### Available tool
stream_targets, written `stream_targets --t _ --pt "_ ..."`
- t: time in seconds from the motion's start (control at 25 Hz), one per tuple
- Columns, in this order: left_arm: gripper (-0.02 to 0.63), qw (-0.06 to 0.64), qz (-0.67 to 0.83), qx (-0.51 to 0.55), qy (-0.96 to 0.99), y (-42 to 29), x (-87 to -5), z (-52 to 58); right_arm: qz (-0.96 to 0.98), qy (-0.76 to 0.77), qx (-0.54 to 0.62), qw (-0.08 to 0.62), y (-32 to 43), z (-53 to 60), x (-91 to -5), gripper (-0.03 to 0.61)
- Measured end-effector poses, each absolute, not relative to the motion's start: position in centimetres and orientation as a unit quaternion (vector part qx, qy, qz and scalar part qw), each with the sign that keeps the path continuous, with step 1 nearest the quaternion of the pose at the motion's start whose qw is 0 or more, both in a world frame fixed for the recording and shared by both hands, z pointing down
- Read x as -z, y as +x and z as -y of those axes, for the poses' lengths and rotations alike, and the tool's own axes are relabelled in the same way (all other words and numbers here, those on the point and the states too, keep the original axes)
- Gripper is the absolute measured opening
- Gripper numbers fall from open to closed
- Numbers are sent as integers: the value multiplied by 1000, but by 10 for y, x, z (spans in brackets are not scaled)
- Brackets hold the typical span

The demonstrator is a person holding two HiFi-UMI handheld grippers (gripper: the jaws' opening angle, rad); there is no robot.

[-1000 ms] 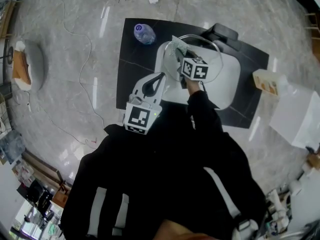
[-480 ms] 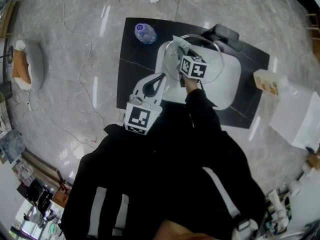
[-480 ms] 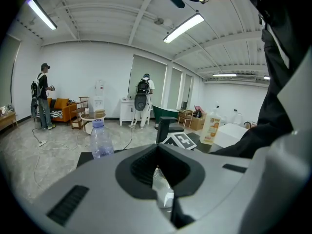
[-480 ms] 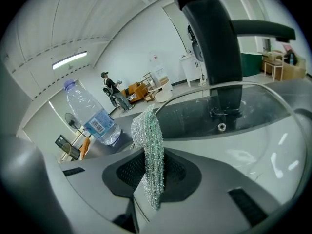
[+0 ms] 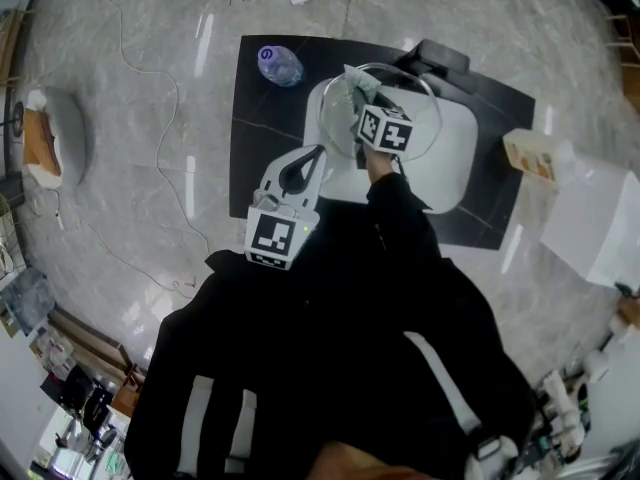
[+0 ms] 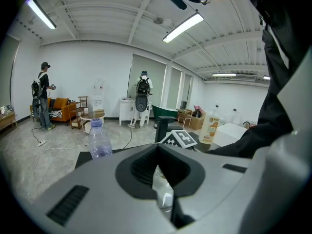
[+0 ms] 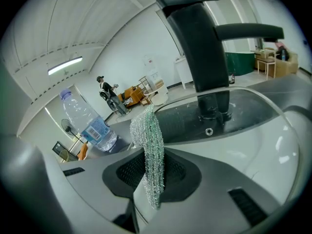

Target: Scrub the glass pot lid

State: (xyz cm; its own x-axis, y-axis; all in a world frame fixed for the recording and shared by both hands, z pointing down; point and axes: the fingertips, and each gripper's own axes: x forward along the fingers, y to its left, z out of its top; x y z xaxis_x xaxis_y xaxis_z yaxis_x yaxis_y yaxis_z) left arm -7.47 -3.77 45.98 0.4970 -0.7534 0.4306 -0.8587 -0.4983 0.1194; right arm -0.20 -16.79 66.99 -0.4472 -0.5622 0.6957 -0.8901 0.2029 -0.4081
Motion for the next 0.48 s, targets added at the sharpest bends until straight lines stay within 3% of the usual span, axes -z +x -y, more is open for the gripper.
stream_targets --t 0.48 --pt "2 160 470 -161 853 -62 -458 38 738 503 -407 191 25 172 -666 63"
